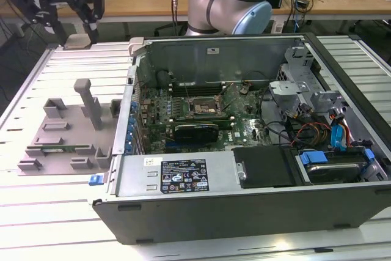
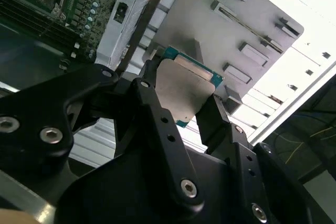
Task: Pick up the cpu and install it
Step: 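Pick up the cpu and move it towards the insertion slot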
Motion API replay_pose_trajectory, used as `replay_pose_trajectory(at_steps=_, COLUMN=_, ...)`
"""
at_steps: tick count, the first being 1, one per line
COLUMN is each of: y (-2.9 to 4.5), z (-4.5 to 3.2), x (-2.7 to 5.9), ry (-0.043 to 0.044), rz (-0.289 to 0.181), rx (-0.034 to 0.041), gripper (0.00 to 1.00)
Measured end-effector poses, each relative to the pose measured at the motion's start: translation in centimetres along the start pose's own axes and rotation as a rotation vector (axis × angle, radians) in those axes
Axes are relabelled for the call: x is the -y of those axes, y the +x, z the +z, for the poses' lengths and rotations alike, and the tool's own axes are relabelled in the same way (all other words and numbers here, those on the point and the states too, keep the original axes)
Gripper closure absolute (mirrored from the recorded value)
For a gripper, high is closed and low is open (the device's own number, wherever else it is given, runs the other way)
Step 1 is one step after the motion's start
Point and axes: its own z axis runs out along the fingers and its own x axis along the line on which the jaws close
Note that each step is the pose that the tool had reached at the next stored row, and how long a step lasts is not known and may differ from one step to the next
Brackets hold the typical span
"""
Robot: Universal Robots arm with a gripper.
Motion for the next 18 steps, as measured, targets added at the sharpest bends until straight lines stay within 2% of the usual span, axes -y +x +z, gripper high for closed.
replay_pose_trajectory(at_steps=4, y=-1.04, z=0.05, x=0.00, ry=0.0000, rz=0.000, rx=0.0000, gripper=0.45)
replay_pose_trajectory(at_steps=6, y=-2.13, z=0.11, x=-0.01, ry=0.0000, rz=0.000, rx=-0.0001, gripper=0.45)
replay_pose_trajectory(at_steps=8, y=-2.80, z=0.15, x=-0.01, ry=-0.0001, rz=0.000, rx=0.0001, gripper=0.45)
replay_pose_trajectory(at_steps=15, y=-4.25, z=0.22, x=-0.02, ry=0.0000, rz=0.000, rx=0.0000, gripper=0.45)
replay_pose_trajectory(at_steps=18, y=-5.29, z=0.28, x=-0.02, ry=-0.0001, rz=0.000, rx=0.0000, gripper=0.45)
